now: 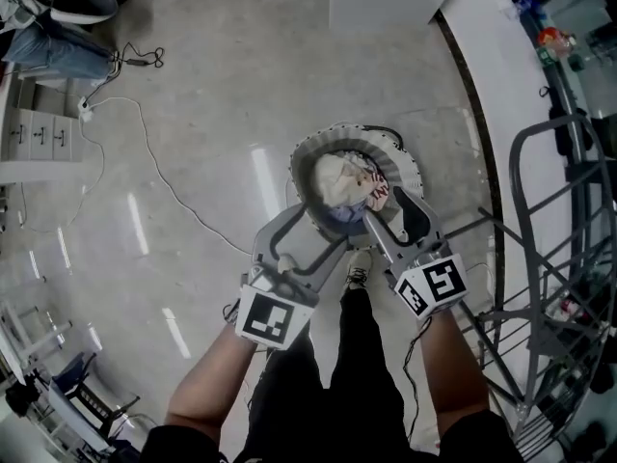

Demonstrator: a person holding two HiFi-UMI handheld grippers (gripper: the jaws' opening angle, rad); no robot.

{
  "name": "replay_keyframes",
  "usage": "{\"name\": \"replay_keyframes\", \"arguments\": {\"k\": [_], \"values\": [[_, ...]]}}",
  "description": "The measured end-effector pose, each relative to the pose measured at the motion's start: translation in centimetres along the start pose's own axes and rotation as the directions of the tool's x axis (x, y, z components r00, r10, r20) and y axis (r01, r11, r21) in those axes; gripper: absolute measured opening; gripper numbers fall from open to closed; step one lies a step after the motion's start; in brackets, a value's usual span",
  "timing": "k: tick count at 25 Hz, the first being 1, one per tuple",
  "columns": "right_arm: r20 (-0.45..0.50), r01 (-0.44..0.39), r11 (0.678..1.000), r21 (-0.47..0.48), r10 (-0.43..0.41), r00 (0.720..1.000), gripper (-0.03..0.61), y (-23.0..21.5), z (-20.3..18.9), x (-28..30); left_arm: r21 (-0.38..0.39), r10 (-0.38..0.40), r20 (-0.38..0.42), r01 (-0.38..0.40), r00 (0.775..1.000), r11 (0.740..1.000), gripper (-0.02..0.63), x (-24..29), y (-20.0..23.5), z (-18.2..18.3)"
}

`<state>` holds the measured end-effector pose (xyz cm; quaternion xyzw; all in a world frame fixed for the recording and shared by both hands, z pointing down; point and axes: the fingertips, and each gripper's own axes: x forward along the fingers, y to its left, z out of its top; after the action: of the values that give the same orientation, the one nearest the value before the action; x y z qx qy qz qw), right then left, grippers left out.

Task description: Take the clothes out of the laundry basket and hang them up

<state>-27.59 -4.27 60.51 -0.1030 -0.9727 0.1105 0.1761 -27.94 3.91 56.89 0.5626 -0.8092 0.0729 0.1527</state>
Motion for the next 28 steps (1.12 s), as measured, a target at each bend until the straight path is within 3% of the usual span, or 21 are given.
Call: {"name": "replay_keyframes", "arguments": {"k": [14, 28], "values": [[-0.153, -0.036, 0.999, 0.017, 0.038, 0.987, 0.258, -2.3, -16.6, 9.0, -0.035, -0.029, -0.071, 0.026, 0.997, 0.999, 0.270, 3.6, 2.6, -14.0], [-0.351, -0.106, 0.994, 0.010, 0.103, 0.931, 0.259, -3.7, -31.3, 15.2, -0.070, -0.036, -0.108, 0.028, 0.993, 0.997, 0.268, 5.8, 4.0, -23.4]]}}
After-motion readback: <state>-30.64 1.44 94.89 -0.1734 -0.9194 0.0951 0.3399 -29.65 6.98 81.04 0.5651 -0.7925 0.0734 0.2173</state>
